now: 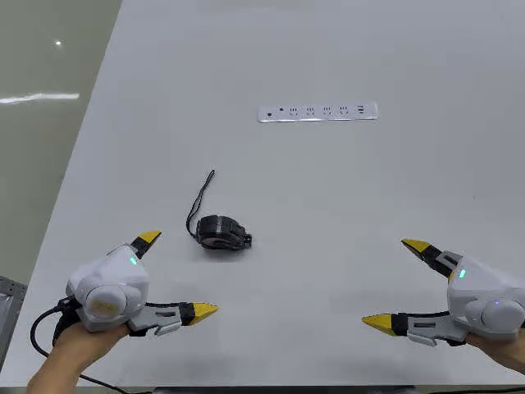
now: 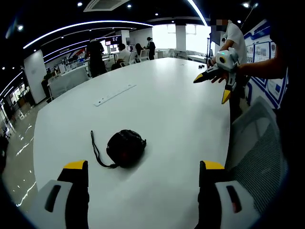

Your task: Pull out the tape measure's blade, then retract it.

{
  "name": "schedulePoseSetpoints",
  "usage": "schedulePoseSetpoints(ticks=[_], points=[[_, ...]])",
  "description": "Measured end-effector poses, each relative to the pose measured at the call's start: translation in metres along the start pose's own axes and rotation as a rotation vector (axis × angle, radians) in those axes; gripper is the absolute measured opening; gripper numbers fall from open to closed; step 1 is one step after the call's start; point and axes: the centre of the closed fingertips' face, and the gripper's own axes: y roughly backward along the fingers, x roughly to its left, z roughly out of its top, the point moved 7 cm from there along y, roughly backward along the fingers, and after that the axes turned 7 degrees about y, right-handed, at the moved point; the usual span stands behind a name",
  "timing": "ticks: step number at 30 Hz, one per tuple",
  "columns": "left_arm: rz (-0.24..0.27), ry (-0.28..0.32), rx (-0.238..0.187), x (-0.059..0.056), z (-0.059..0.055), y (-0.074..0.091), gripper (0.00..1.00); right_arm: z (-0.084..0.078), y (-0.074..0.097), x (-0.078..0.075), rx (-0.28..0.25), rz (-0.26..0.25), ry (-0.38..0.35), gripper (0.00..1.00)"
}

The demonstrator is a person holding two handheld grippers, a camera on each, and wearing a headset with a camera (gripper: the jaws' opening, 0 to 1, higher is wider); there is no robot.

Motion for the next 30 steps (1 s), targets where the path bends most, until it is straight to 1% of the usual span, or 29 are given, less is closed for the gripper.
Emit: schedulePoseSetpoints(ticks=[6,14,21,24,30], points=[[-0.003,-0.018,0.006,0.005,0.003,-0.003,0.92,0.003,-0.006,-0.004,-0.003,0.023,0.029,0.88],[-0.021,-0.043,0.027,0.012,0.005,-0.011,0.88,0.007,-0.016,-0.010,-0.008,0.055,0.054,0.84],[-0.043,-0.082,0.055,0.018,0.007,-0.019,0.83,0.009,-0.026,-0.014,-0.016,0.084,0.075,0.81],[-0.041,-0.103,0.069,0.022,0.007,-0.022,0.81,0.010,-0.030,-0.015,-0.022,0.103,0.088,0.79],[-0.059,-0.122,0.087,0.027,0.008,-0.030,0.79,0.012,-0.041,-0.019,-0.025,0.133,0.112,0.76]])
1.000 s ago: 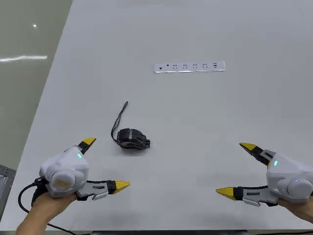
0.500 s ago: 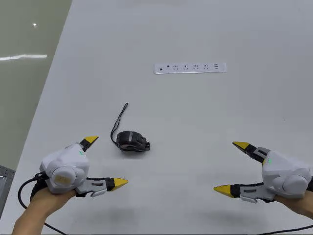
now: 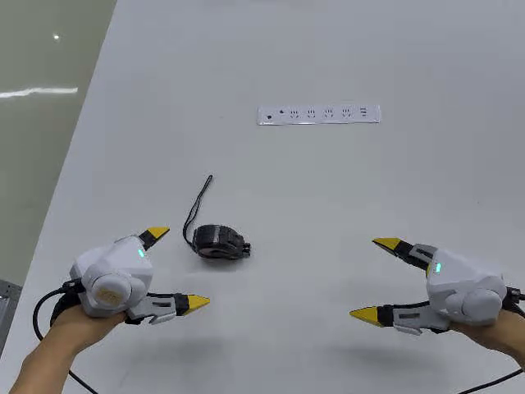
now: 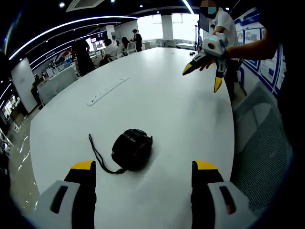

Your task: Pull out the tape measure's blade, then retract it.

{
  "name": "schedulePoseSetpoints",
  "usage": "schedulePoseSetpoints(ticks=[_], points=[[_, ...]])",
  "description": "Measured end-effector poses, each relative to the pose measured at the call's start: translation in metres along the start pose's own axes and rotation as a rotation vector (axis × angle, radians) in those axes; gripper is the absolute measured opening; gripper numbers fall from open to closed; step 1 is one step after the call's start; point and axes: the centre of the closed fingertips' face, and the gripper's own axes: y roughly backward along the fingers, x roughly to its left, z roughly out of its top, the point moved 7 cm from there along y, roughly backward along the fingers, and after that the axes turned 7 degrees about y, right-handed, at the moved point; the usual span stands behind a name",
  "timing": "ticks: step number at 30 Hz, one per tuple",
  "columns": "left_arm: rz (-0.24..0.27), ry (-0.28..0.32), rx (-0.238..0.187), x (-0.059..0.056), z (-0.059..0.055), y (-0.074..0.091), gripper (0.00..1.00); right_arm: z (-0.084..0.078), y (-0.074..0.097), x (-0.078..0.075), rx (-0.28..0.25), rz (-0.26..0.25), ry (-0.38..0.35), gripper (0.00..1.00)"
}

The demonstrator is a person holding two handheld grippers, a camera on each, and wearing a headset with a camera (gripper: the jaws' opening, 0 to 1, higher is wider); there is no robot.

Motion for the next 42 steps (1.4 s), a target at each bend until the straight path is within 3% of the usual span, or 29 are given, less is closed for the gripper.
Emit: schedulePoseSetpoints(ticks=[15,29,42], points=[[-0.054,-0.088,0.044,0.014,0.008,-0.020,0.69,0.002,-0.026,-0.014,-0.004,0.048,0.047,0.68],[-0.110,-0.161,0.108,0.032,0.006,-0.037,0.61,0.002,-0.053,-0.022,0.002,0.100,0.090,0.61],[-0.170,-0.235,0.163,0.038,0.005,-0.059,0.54,0.008,-0.076,-0.033,-0.011,0.120,0.103,0.58]])
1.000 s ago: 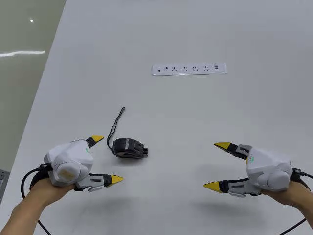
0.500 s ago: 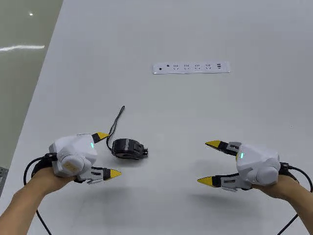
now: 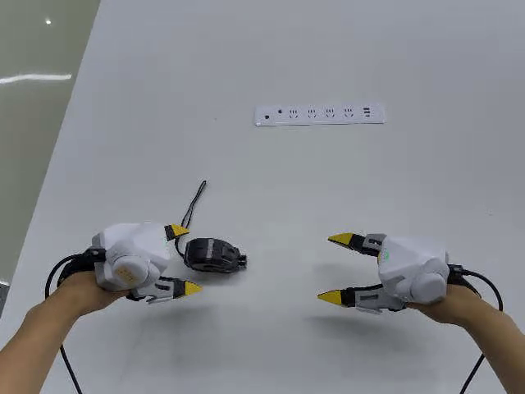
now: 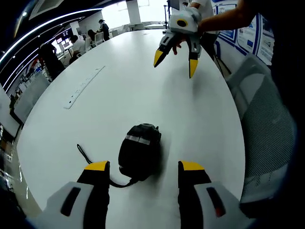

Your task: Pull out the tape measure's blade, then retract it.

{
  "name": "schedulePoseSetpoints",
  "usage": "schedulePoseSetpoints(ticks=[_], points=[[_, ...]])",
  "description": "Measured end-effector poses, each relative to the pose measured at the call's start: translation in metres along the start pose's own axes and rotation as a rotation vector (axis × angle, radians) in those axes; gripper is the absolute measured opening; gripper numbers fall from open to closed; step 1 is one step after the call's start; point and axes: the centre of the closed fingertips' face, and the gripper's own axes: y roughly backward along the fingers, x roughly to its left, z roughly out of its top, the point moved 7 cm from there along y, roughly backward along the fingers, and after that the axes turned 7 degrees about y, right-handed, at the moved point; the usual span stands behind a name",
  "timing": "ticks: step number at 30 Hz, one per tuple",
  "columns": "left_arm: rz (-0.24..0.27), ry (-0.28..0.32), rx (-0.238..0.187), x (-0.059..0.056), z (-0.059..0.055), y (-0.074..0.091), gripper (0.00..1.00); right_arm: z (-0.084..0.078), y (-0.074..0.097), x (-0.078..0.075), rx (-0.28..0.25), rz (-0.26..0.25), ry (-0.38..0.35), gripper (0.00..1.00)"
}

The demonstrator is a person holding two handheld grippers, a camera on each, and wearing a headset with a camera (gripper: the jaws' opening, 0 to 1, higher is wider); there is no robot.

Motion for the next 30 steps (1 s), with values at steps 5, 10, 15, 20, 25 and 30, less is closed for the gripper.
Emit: schedulePoseSetpoints(ticks=[5,10,15,20,25,30], points=[[-0.018,-0.023,0.020,0.004,0.001,-0.005,0.52,0.001,-0.009,-0.004,-0.006,0.014,0.001,0.56],[-0.039,-0.048,0.042,0.006,0.000,-0.010,0.50,0.003,-0.020,-0.006,-0.011,0.034,0.006,0.54],[-0.056,-0.066,0.055,0.008,-0.001,-0.015,0.46,0.004,-0.032,-0.007,-0.009,0.047,0.016,0.50],[-0.066,-0.087,0.068,0.011,-0.003,-0.018,0.43,0.005,-0.044,-0.009,-0.003,0.069,0.020,0.49],[-0.078,-0.099,0.071,0.014,-0.002,-0.022,0.38,0.011,-0.056,-0.011,-0.015,0.086,0.016,0.48],[-0.099,-0.102,0.079,0.015,-0.004,-0.028,0.33,0.015,-0.068,-0.011,-0.023,0.103,0.019,0.46]])
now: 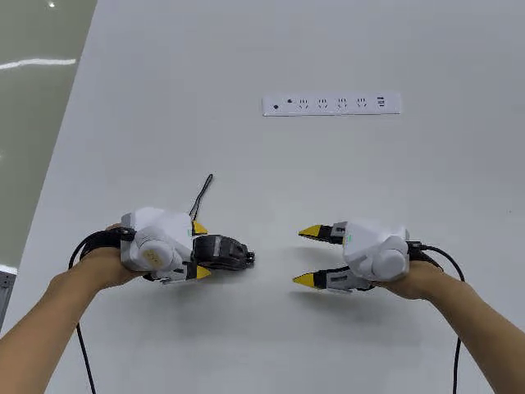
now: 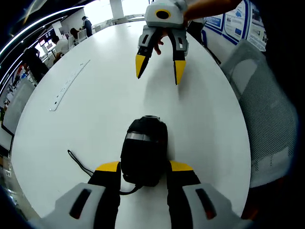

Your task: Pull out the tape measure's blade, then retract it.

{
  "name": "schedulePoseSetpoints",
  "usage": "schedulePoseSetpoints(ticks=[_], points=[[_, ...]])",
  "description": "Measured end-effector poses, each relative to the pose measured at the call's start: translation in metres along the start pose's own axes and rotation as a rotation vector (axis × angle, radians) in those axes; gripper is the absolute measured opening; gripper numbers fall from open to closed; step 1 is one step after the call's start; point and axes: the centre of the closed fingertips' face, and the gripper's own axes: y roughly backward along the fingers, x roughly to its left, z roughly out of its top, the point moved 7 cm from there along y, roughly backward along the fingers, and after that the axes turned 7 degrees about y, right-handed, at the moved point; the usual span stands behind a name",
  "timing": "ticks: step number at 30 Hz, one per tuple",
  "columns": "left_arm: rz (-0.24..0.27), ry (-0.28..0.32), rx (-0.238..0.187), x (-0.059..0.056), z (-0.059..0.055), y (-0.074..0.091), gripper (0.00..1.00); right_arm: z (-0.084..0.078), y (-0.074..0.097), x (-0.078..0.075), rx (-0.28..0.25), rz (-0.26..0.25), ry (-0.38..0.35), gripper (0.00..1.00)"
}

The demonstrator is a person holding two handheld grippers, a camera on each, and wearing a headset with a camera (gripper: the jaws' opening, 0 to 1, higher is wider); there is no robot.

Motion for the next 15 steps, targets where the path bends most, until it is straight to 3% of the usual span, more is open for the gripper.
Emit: schedulePoseSetpoints(ticks=[15], points=[[-0.025,-0.033,0.025,0.005,-0.005,-0.009,0.29,0.006,-0.036,0.002,-0.009,0.053,0.003,0.39]])
